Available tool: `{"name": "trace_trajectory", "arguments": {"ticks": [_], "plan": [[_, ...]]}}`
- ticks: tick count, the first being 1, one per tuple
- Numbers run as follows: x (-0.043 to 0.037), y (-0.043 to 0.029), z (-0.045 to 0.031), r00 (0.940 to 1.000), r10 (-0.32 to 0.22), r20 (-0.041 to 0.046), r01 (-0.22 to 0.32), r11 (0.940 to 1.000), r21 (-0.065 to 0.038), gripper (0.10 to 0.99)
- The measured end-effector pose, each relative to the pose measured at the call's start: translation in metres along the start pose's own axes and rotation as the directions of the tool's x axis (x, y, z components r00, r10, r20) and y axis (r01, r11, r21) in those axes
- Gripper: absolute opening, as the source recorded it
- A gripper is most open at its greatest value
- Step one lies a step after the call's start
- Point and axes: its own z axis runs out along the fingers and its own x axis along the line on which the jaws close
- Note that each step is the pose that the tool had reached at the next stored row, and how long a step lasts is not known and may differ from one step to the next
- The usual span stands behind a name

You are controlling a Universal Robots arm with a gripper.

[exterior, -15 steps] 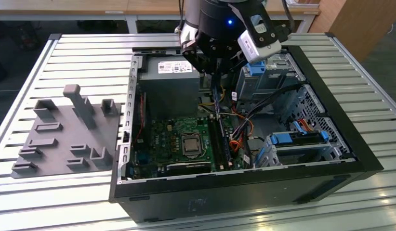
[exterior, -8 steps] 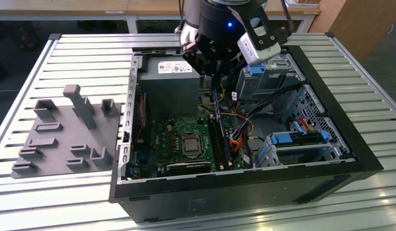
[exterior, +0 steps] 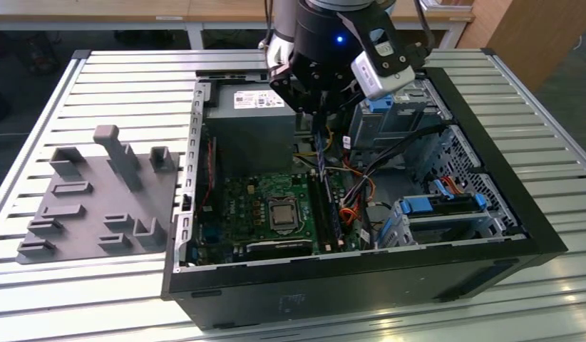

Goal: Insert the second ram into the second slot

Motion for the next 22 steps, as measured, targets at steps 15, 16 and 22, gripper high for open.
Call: {"name": "trace_trajectory", "arguments": {"ticks": [15,16,22], "plan": [[0.0,-0.0007,0.0049,1.0,0.0,0.0,0.0,1.0,0.0,0.137],[0.0,-0.0007,0.0052,1.0,0.0,0.0,0.0,1.0,0.0,0.137],[0.0,-0.0009,0.0072,1.0,0.0,0.0,0.0,1.0,0.0,0.137]]}}
